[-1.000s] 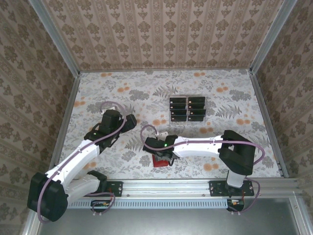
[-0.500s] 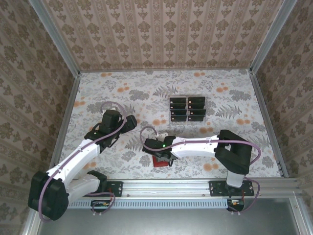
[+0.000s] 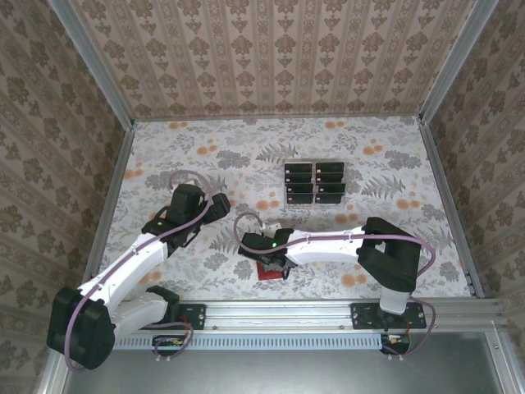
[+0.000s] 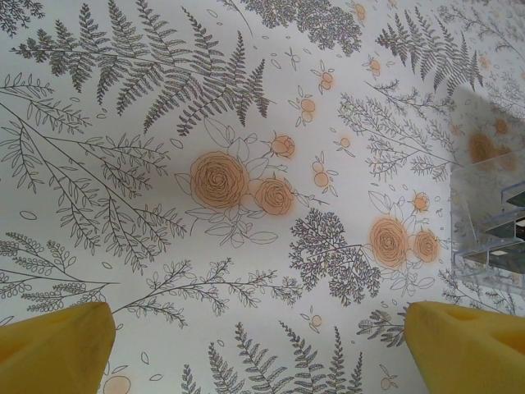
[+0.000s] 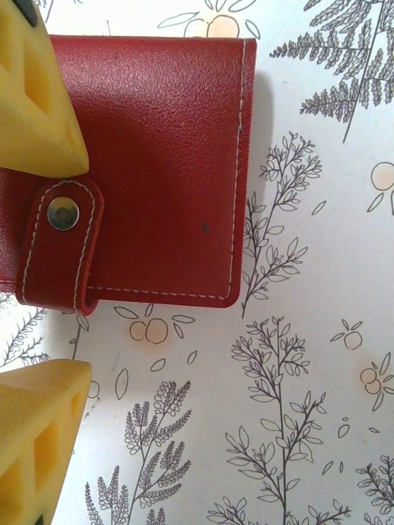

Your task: Put the credit cards into the card holder

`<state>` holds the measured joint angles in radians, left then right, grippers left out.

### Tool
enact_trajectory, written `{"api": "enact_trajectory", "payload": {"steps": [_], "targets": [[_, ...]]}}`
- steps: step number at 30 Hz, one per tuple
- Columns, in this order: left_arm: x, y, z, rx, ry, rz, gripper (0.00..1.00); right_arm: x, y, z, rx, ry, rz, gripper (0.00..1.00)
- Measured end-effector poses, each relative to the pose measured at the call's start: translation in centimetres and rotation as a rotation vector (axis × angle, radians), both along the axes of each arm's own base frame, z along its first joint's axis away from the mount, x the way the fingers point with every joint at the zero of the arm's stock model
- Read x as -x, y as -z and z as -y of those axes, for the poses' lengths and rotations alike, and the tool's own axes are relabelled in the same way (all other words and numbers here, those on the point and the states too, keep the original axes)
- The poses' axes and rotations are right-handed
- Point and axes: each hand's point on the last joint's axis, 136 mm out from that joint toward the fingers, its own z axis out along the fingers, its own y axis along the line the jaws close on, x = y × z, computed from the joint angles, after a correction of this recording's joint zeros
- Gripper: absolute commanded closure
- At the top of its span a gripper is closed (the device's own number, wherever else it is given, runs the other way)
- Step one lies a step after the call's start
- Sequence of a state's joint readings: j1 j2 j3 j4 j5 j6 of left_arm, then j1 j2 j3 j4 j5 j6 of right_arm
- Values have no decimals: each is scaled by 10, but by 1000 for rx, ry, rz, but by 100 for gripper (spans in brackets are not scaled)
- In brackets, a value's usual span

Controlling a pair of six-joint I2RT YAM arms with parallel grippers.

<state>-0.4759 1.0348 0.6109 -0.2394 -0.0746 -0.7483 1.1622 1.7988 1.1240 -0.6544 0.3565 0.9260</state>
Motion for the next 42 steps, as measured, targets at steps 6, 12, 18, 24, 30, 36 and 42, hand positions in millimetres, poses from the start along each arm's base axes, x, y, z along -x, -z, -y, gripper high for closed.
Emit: {"api": "enact_trajectory", "payload": {"steps": [6, 12, 18, 24, 30, 36, 42], "targets": [[0, 0, 1, 2, 3, -1, 0, 2, -9, -4, -23, -17, 11, 39], [1, 0, 1, 5, 6, -2, 0, 3, -12, -6, -32, -20, 15, 40], [0, 0, 2, 7, 8, -1, 0, 3, -12, -6, -33, -20, 15, 41], [1, 0, 2, 8, 9, -1, 0, 2, 1, -7, -18, -20, 9, 47], [0, 0, 2, 9, 9, 0, 0, 2, 6, -8, -23, -20, 12, 57], [1, 0, 3, 11, 11, -1, 0, 1, 6, -7, -36, -19, 23, 63], [1, 0, 3, 12, 14, -2, 0, 1, 6, -7, -46, -19, 29, 64]]}}
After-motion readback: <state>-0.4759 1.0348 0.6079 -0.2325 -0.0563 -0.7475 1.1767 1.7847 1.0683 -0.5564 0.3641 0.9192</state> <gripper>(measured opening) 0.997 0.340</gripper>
